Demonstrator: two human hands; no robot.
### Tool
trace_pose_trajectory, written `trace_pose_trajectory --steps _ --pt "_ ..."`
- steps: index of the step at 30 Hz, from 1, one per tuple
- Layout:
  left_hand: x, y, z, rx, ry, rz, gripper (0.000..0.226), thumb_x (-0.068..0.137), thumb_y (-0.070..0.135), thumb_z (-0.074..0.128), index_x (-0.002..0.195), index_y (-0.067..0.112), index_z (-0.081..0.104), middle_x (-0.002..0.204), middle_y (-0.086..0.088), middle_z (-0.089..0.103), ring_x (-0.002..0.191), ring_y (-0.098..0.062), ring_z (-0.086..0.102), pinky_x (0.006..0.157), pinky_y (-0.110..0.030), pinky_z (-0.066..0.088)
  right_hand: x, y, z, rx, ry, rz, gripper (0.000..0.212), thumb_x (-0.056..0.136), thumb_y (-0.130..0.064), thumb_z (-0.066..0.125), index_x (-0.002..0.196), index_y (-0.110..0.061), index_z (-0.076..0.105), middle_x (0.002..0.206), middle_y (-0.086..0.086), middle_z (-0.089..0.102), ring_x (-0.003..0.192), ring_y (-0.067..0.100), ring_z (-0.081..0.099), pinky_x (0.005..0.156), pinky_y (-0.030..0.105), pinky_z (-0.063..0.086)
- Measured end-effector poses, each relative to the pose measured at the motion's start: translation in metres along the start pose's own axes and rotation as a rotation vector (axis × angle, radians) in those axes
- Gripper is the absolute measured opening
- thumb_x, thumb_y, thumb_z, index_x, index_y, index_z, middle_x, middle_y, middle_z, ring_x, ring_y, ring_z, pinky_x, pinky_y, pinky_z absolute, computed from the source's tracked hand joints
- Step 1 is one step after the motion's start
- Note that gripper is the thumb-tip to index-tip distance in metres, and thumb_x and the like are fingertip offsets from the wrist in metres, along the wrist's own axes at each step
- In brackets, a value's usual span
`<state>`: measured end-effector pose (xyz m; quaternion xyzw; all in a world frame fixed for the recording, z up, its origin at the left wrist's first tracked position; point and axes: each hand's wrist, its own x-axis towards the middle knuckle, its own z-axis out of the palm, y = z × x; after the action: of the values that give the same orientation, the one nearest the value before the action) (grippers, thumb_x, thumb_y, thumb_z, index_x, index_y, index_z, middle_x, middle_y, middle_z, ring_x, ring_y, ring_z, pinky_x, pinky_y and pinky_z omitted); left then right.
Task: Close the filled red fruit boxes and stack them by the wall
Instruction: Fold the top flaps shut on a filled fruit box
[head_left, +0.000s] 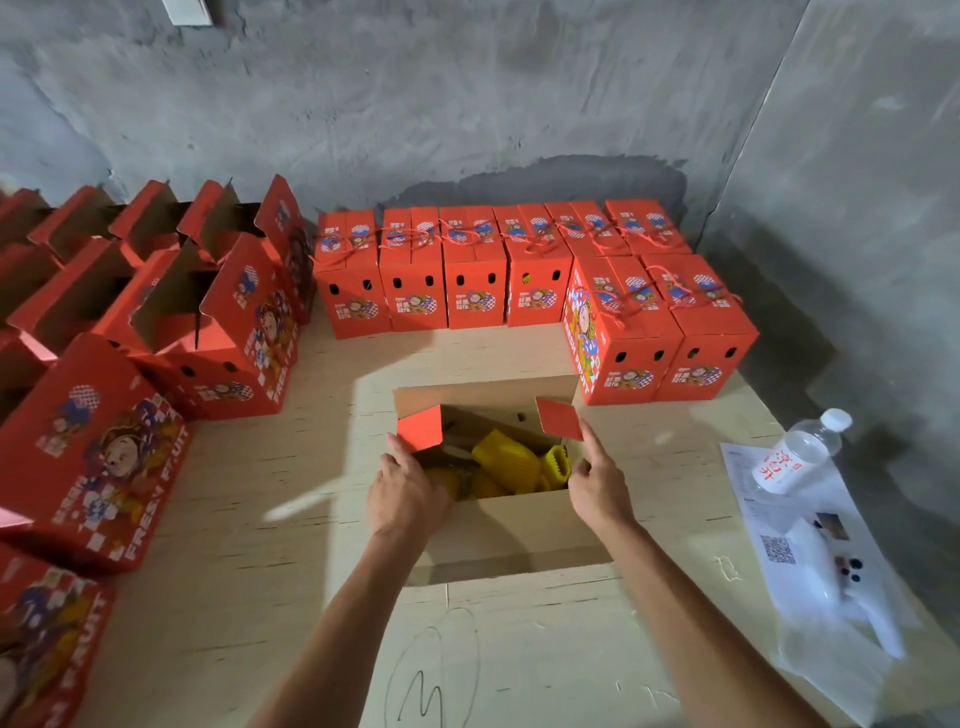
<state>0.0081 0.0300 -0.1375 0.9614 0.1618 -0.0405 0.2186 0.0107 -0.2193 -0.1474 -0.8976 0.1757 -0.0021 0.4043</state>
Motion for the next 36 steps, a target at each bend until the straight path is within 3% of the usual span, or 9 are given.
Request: trace_pose_trajectory --steps 3,5,12,16,19,24,28,32,36 --pt "0.022 -0.021 -0.014 -0.249 -0.040 -0.110 0.032 0.101 0.012 0.042 0.129 0.000 0.054 0.124 -0.030 0.063 0.112 -0.045 0.060 0.088 -0.043 0.047 -0.009 -0.010 0.008 -0.087 0.055 -0.010 0.058 0.107 -0.015 0.045 0.160 -0.035 0.033 0.149 0.006 0.057 0.122 0.033 0.063 0.095 0.042 0.055" --pt "0.029 -0.026 -0.021 -0.334 -0.033 -0.167 0.030 0.104 0.012 0.042 0.121 -0.002 0.062 0.122 -0.032 0.064 0.112 -0.046 0.060 0.088 -0.043 0.047 -0.017 -0.008 0.010 -0.044 -0.010 -0.099 0.059 0.107 -0.013 0.046 0.160 -0.034 0.033 0.147 0.004 0.058 0.123 0.030 0.063 0.099 0.040 0.054" --pt "0.023 -0.019 -0.023 -0.413 -0.062 -0.199 0.031 0.106 0.010 0.041 0.123 -0.005 0.063 0.125 -0.029 0.065 0.116 -0.043 0.062 0.091 -0.042 0.050 -0.010 -0.030 -0.020 -0.175 0.157 -0.263 0.058 0.098 -0.006 0.056 0.151 -0.027 0.051 0.107 0.016 0.076 0.096 0.038 0.071 0.085 0.041 0.056" --pt "0.030 0.006 -0.043 -0.400 -0.013 -0.068 0.029 0.102 0.006 0.042 0.114 -0.002 0.067 0.115 -0.029 0.068 0.106 -0.046 0.064 0.085 -0.043 0.052 0.001 -0.031 -0.036 -0.049 0.226 -0.101 0.052 0.103 -0.012 0.054 0.151 -0.030 0.050 0.131 0.015 0.069 0.115 0.039 0.066 0.098 0.044 0.052" --pt "0.035 0.011 -0.060 -0.346 0.059 -0.104 0.027 0.100 0.009 0.047 0.114 -0.001 0.067 0.117 -0.030 0.068 0.110 -0.046 0.064 0.087 -0.041 0.049 -0.004 -0.027 -0.031 -0.011 0.147 -0.155 0.053 0.102 -0.013 0.055 0.150 -0.034 0.051 0.132 0.009 0.070 0.114 0.037 0.067 0.098 0.042 0.053" --pt "0.021 0.000 -0.042 -0.255 -0.065 -0.081 0.028 0.100 0.012 0.047 0.115 -0.002 0.067 0.112 -0.024 0.069 0.104 -0.041 0.067 0.077 -0.033 0.048 0.002 -0.017 -0.027 -0.089 0.111 -0.071 0.057 0.099 -0.009 0.053 0.152 -0.032 0.049 0.138 0.008 0.066 0.121 0.038 0.063 0.104 0.044 0.050" --pt "0.011 -0.019 -0.020 -0.225 -0.098 -0.097 0.027 0.099 0.010 0.043 0.112 0.003 0.066 0.113 -0.024 0.069 0.104 -0.044 0.065 0.084 -0.041 0.052 -0.007 -0.001 -0.019 -0.158 0.068 -0.123 0.068 0.100 -0.008 0.055 0.158 -0.039 0.037 0.131 0.012 0.068 0.111 0.039 0.066 0.097 0.045 0.054" --pt "0.000 -0.024 -0.005 -0.262 -0.045 0.001 0.038 0.103 0.013 0.036 0.139 0.010 0.049 0.130 -0.024 0.063 0.115 -0.043 0.060 0.095 -0.047 0.050 -0.010 0.009 -0.012 -0.245 0.029 -0.152 0.077 0.098 -0.005 0.055 0.158 -0.047 0.031 0.115 0.016 0.071 0.096 0.039 0.067 0.083 0.043 0.057" --pt "0.000 -0.023 0.002 -0.079 0.006 0.275 0.080 0.106 0.040 0.044 0.162 0.002 0.002 0.169 -0.019 0.015 0.155 -0.033 0.019 0.124 -0.043 0.023 -0.014 0.015 -0.011 -0.276 0.081 -0.218 0.059 0.103 -0.021 0.054 0.156 -0.041 0.038 0.108 0.013 0.073 0.091 0.034 0.069 0.075 0.037 0.052"
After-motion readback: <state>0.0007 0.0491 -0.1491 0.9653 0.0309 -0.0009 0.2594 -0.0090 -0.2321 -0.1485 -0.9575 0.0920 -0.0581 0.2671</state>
